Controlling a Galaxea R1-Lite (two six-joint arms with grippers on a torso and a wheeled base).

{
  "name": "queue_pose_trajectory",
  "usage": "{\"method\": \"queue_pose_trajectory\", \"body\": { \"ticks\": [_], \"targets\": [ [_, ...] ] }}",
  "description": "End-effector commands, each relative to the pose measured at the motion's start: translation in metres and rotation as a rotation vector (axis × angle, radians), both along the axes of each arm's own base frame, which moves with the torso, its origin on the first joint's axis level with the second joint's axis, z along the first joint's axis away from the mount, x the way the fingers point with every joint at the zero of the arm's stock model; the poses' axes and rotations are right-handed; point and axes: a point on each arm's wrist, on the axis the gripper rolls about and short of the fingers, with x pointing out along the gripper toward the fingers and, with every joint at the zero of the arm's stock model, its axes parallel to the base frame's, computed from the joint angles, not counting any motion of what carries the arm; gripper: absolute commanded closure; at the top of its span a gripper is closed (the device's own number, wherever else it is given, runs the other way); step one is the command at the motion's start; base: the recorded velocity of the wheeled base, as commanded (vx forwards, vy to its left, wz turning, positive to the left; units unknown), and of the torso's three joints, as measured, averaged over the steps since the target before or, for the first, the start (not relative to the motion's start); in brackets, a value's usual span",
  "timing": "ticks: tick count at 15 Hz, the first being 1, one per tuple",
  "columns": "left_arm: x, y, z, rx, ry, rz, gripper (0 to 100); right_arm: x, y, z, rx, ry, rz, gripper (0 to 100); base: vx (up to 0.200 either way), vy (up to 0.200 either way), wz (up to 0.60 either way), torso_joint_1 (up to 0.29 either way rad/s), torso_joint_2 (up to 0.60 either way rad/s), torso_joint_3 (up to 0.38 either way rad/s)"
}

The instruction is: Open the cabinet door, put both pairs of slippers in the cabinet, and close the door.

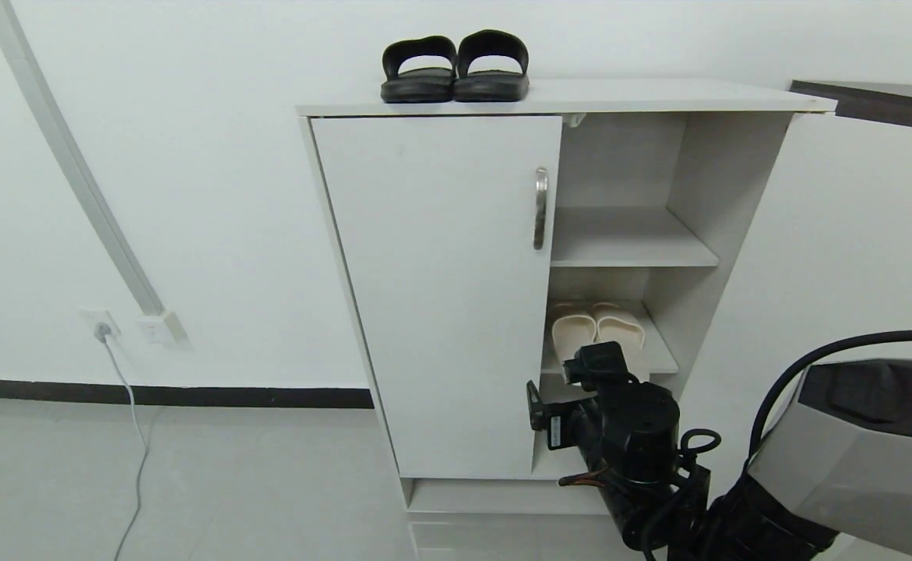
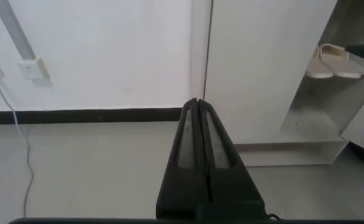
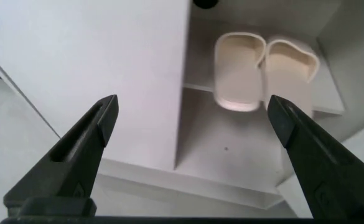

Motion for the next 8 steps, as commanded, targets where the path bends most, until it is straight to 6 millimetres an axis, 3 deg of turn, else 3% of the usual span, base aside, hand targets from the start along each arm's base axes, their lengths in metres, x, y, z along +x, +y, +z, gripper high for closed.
{"method": "queue_pose_trajectory", "body": {
  "ticks": [1, 5, 8],
  "targets": [
    [0.0001, 0.0000, 0.0000, 0.000, 0.001, -0.002, 100, 0.0000, 0.0000, -0.0018, -0.004, 0.004, 0.002, 0, 0.000, 0.200, 0.00, 0.002, 0.01, 0.007],
    [0.0001, 0.0000, 0.0000, 0.001, 0.001, -0.002, 100, -0.0011, -0.0035, -0.0049, -0.013, 0.018, 0.025, 0, 0.000, 0.200, 0.00, 0.000, 0.00, 0.002],
    [0.0001, 0.0000, 0.0000, 0.001, 0.001, -0.002, 100, -0.0048, -0.0063, -0.0084, -0.021, 0.027, 0.042, 0, 0.000, 0.000, 0.00, 0.000, 0.00, 0.000]
  ]
}}
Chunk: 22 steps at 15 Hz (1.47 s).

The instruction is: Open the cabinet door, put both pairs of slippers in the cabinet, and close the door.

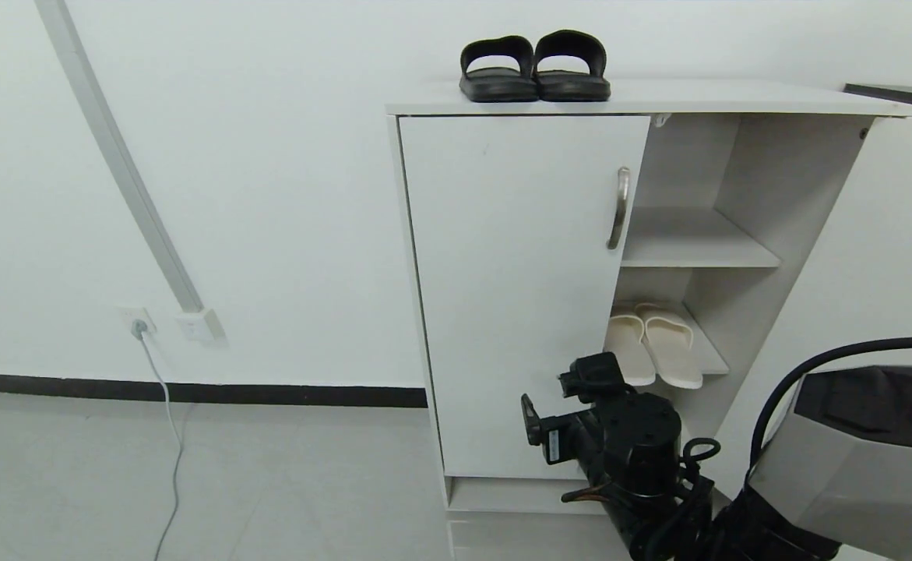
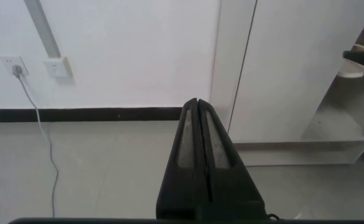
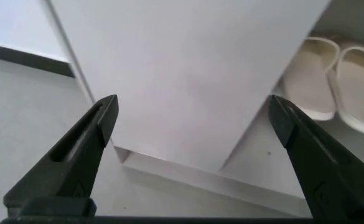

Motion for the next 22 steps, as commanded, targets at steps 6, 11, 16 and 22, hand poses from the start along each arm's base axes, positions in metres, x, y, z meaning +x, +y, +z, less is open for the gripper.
{"method": "queue_pose_trajectory", "body": {
  "ticks": [6, 11, 16, 22],
  "targets": [
    [0.0001, 0.0000, 0.0000, -0.001, 0.001, 0.000, 100, -0.0068, -0.0054, -0.0068, -0.047, 0.001, 0.010, 0, 0.000, 0.000, 0.00, 0.000, 0.00, 0.000],
    [0.0001, 0.0000, 0.0000, -0.001, 0.001, 0.000, 100, -0.0059, -0.0056, -0.0108, -0.046, 0.001, 0.021, 0, 0.000, 0.000, 0.00, 0.000, 0.00, 0.000],
    [0.0001, 0.0000, 0.0000, -0.001, 0.001, 0.000, 100, -0.0060, -0.0057, -0.0123, -0.052, 0.005, 0.020, 0, 0.000, 0.000, 0.00, 0.000, 0.00, 0.000],
    [0.0001, 0.0000, 0.0000, -0.001, 0.001, 0.000, 100, -0.0064, -0.0053, -0.0121, -0.059, 0.002, 0.023, 0, 0.000, 0.000, 0.00, 0.015, -0.20, -0.247]
  ]
}}
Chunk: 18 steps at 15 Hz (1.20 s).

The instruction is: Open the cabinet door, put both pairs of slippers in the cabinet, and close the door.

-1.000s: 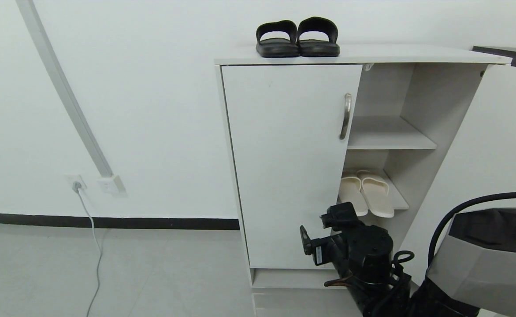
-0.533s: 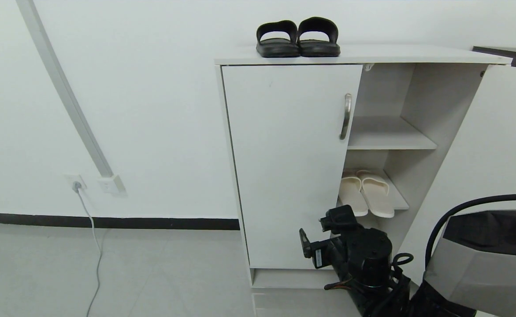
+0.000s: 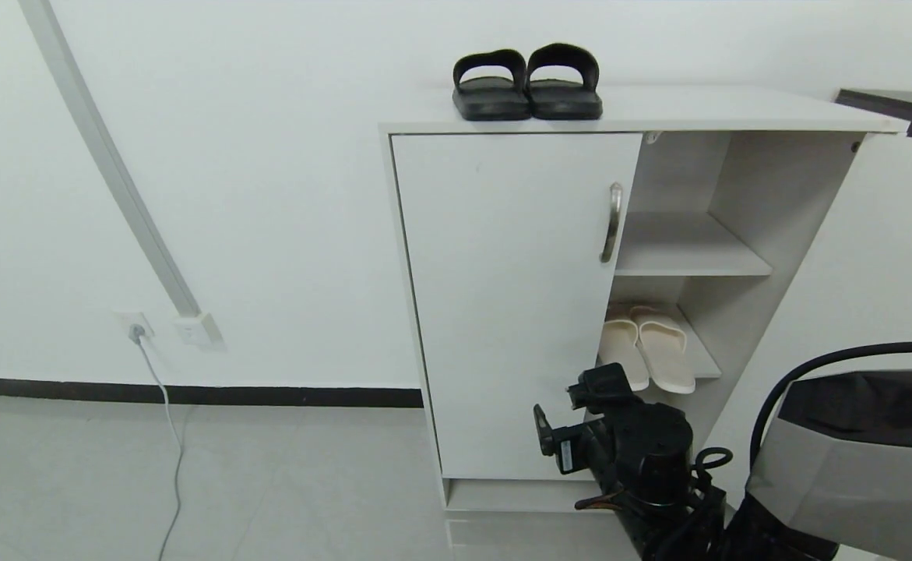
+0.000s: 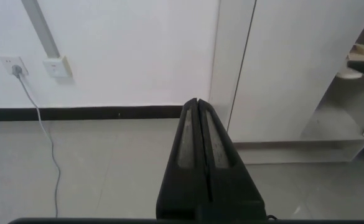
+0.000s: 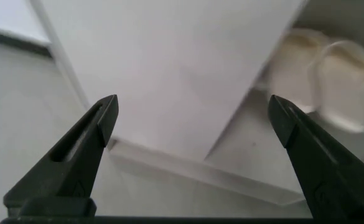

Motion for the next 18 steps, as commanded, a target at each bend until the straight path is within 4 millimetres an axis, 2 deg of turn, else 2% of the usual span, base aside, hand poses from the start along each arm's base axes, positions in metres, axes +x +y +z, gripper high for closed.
{"method": "queue_pose_trajectory", "body": {
  "ticks": [1, 9, 18],
  "targets": [
    [0.0001, 0.0000, -0.0001, 0.000, 0.001, -0.001, 100, -0.0012, 0.0008, -0.0008, -0.003, 0.003, 0.005, 0, 0.000, 0.000, 0.00, 0.036, -0.56, -0.359],
    [0.0001, 0.0000, -0.0001, 0.000, 0.001, -0.001, 100, -0.0010, 0.0011, -0.0011, -0.004, 0.002, 0.005, 0, 0.000, 0.000, 0.00, 0.108, -0.47, -0.349],
    [0.0001, 0.0000, -0.0001, 0.000, 0.001, -0.001, 100, -0.0008, 0.0005, -0.0020, -0.008, 0.005, 0.002, 0, 0.000, 0.000, 0.00, 0.178, -0.49, -0.319]
  ]
}}
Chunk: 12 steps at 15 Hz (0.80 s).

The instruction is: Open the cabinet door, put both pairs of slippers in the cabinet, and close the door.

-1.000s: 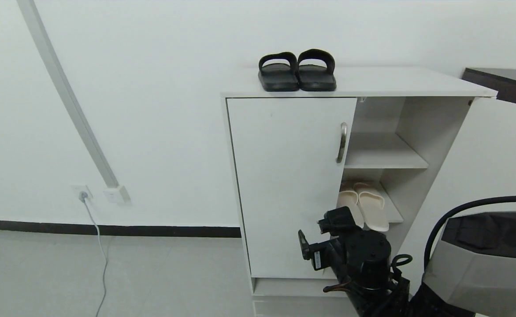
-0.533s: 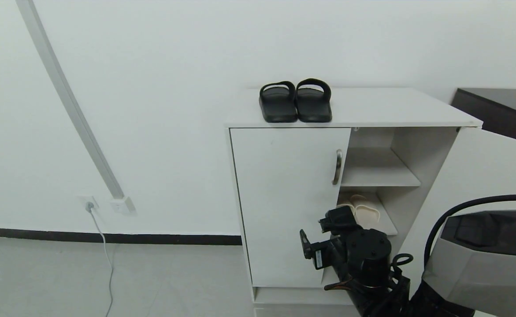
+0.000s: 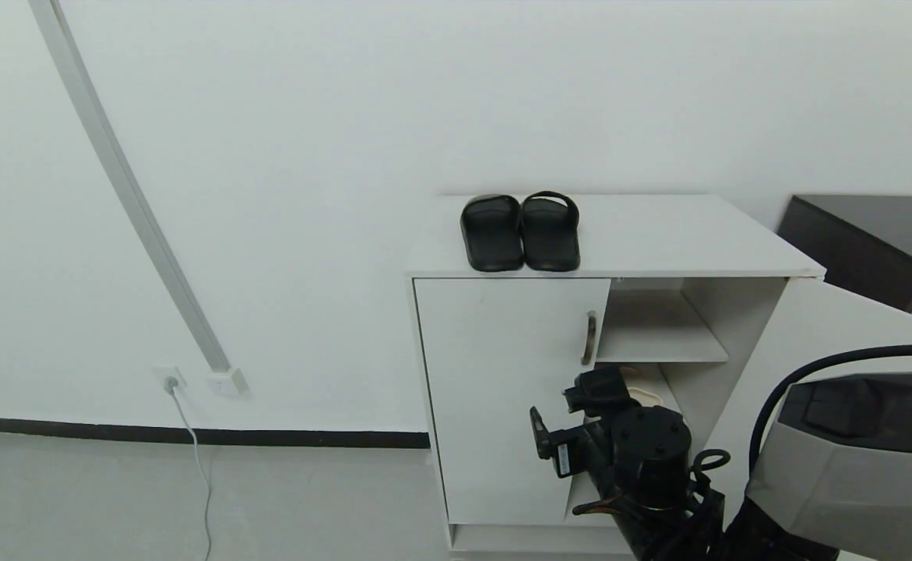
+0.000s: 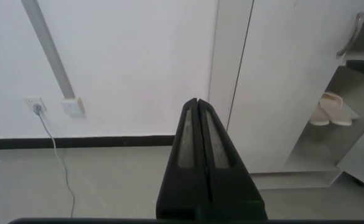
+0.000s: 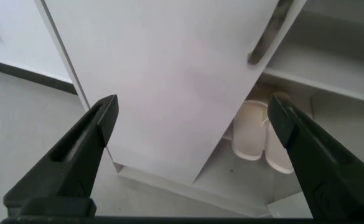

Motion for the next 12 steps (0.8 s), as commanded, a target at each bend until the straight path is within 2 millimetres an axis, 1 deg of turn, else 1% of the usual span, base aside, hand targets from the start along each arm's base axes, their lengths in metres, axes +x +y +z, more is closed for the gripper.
{"method": "queue_pose_trajectory", "body": {
  "ticks": [1, 6, 12],
  "targets": [
    [0.0001, 0.0000, 0.0000, 0.000, 0.001, 0.000, 100, -0.0002, 0.0004, -0.0009, -0.001, 0.001, 0.001, 0, 0.000, 0.000, 0.00, 0.212, -0.52, -0.325],
    [0.0001, 0.0000, 0.0000, -0.002, 0.001, 0.000, 100, -0.0015, -0.0010, -0.0031, -0.009, 0.009, 0.001, 0, 0.000, 0.000, 0.00, 0.229, -0.55, -0.322],
    [0.0001, 0.0000, 0.0000, -0.002, 0.001, 0.000, 100, -0.0011, -0.0006, -0.0007, -0.010, -0.011, 0.003, 0, 0.000, 0.000, 0.00, 0.253, -0.58, -0.324]
  ]
}}
